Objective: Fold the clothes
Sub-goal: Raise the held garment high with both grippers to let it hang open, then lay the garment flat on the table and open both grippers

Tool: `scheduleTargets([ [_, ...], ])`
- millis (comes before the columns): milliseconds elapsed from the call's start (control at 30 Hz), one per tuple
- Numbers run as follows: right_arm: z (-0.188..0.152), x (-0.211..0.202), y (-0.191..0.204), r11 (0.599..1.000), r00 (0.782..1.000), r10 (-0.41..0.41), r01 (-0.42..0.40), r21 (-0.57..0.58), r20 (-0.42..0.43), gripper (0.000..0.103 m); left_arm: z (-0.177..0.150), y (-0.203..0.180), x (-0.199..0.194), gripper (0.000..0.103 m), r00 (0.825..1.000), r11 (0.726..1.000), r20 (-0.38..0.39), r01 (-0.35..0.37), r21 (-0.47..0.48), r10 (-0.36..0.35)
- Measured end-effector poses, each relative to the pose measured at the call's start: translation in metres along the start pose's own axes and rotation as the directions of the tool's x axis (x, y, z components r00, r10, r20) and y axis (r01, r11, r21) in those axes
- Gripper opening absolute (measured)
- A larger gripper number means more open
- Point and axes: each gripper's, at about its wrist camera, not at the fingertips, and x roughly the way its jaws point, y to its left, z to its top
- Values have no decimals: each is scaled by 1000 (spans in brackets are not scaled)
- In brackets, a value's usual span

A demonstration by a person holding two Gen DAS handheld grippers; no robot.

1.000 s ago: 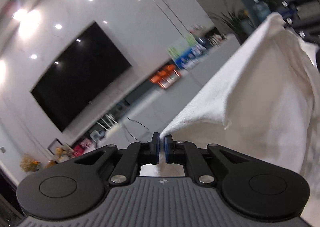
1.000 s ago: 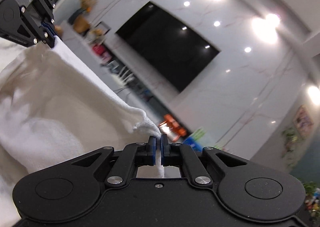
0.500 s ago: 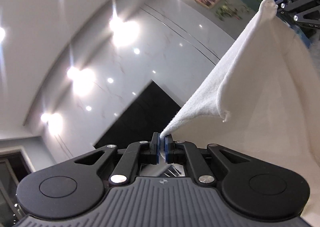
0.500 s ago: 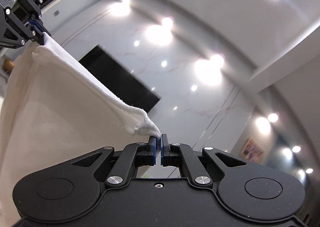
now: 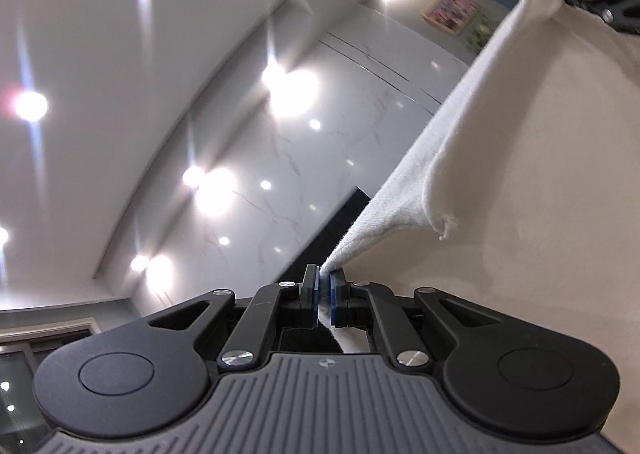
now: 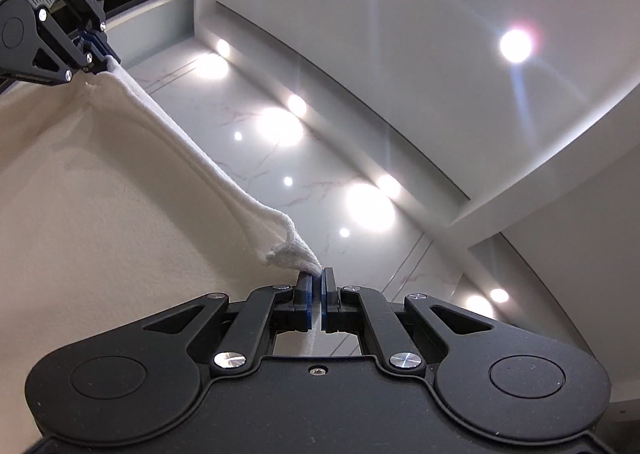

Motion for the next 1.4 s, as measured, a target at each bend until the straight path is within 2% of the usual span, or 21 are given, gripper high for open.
scheduleTargets([
  [67, 1, -1, 3, 1000, 999, 23, -23, 8, -23, 1, -11, -7, 8, 4, 997, 998, -43, 66, -12, -66],
  [167, -21, 11, 25, 995, 991, 94, -92, 28, -100, 1, -38, -34, 36, 4, 975, 982, -122, 184, -31, -186],
  [267, -60, 28, 59, 983, 963, 184, -176, 55, -196, 1, -75, -80, 72, 4, 930, 954, -214, 295, -52, -299],
  [300, -77, 36, 74, 976, 948, 217, -207, 67, -232, 1, -85, -93, 82, 4, 916, 945, -237, 320, -61, -325],
  [367, -102, 47, 96, 964, 921, 267, -255, 79, -285, 1, -113, -128, 110, 4, 872, 920, -296, 381, -94, -391],
  [433, -129, 58, 122, 949, 886, 316, -302, 95, -339, 1, -132, -152, 130, 4, 839, 902, -332, 415, -119, -430],
  [500, -155, 71, 147, 934, 853, 356, -339, 114, -381, 1, -153, -178, 160, 4, 796, 878, -372, 451, -161, -478],
  [700, -223, 128, 203, 895, 759, 444, -396, 204, -476, 1, -195, -223, 250, 4, 694, 823, -443, 489, -289, -567],
  [767, -246, 147, 223, 883, 731, 467, -406, 234, -498, 1, -212, -232, 267, 4, 667, 813, -466, 493, -311, -582],
  [867, -279, 175, 252, 872, 701, 488, -423, 247, -520, 1, -248, -236, 257, 4, 648, 814, -494, 485, -320, -580],
  [933, -301, 194, 275, 863, 678, 503, -434, 260, -537, 1, -256, -247, 258, 4, 634, 811, -506, 483, -331, -585],
  [1033, -328, 218, 299, 849, 647, 527, -437, 298, -552, 1, -277, -266, 277, 4, 599, 793, -521, 480, -374, -608],
  [1067, -330, 226, 306, 845, 640, 532, -439, 305, -554, 1, -283, -271, 284, 4, 581, 782, -523, 479, -399, -623],
  [1100, -340, 234, 315, 838, 625, 544, -441, 322, -559, 1, -288, -275, 290, 4, 566, 771, -525, 479, -419, -636],
  [1167, -361, 246, 328, 812, 584, 582, -445, 377, -566, 2, -297, -282, 298, 7, 537, 750, -524, 478, -457, -661],
  [1200, -365, 248, 331, 806, 574, 591, -445, 390, -567, 2, -303, -285, 303, 8, 522, 737, -520, 477, -479, -676],
  [1300, -387, 259, 342, 761, 517, 648, -439, 477, -559, 2, -317, -290, 316, 11, 482, 690, -494, 476, -545, -723],
  [1367, -399, 266, 344, 726, 479, 687, -417, 546, -546, 3, -326, -291, 324, 25, 463, 662, -476, 466, -587, -748],
  [1400, -402, 268, 345, 716, 469, 697, -411, 564, -543, 3, -330, -290, 328, 30, 455, 646, -465, 451, -616, -760],
])
